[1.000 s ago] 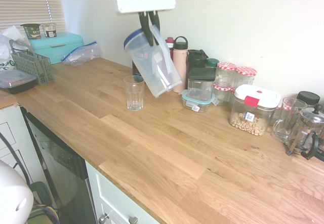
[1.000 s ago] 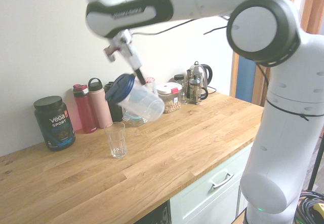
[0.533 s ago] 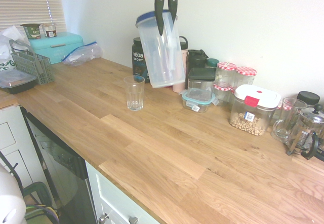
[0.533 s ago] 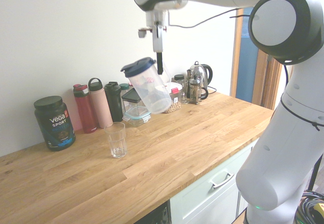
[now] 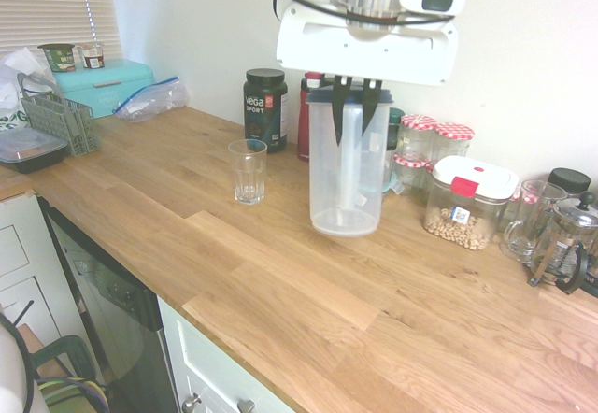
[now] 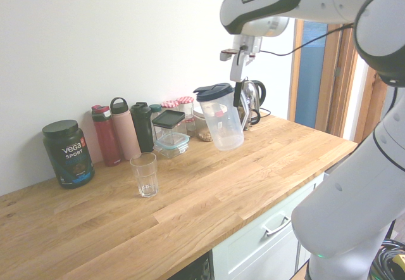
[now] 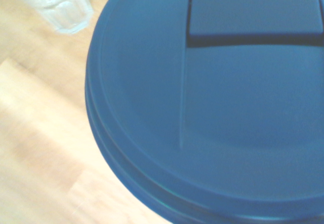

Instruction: Pour me some water

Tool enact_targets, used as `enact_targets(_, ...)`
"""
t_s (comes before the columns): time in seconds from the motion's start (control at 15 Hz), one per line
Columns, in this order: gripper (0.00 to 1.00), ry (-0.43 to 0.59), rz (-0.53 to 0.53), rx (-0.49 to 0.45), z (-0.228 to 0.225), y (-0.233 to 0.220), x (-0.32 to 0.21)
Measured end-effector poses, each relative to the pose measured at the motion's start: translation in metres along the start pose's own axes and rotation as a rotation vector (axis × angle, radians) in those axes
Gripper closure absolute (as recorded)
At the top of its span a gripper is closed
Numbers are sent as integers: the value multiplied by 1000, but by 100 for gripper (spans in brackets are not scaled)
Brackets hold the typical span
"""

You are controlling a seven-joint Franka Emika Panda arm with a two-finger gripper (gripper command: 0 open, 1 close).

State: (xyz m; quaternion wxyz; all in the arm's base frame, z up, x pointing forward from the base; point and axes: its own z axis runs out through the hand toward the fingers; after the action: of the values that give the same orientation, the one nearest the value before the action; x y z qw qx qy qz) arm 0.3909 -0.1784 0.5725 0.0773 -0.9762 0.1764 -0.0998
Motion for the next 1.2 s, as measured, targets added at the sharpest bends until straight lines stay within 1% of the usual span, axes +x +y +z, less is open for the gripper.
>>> enact_targets(0.27,100,140,181,37,43,43,1)
enact_targets(0.6,100,308,415,90,66,72,0)
enact_targets(0.67,100,316,447,93,73,75,-2)
enact_targets(0.8,100,296,484,93,84,76,-5)
enact_targets(1.07,100,274,518,90,95,74,-5)
enact_targets(1.13,0,272,525,85,100,74,-3)
enact_targets(1.2,0,271,531,79,105,76,-1)
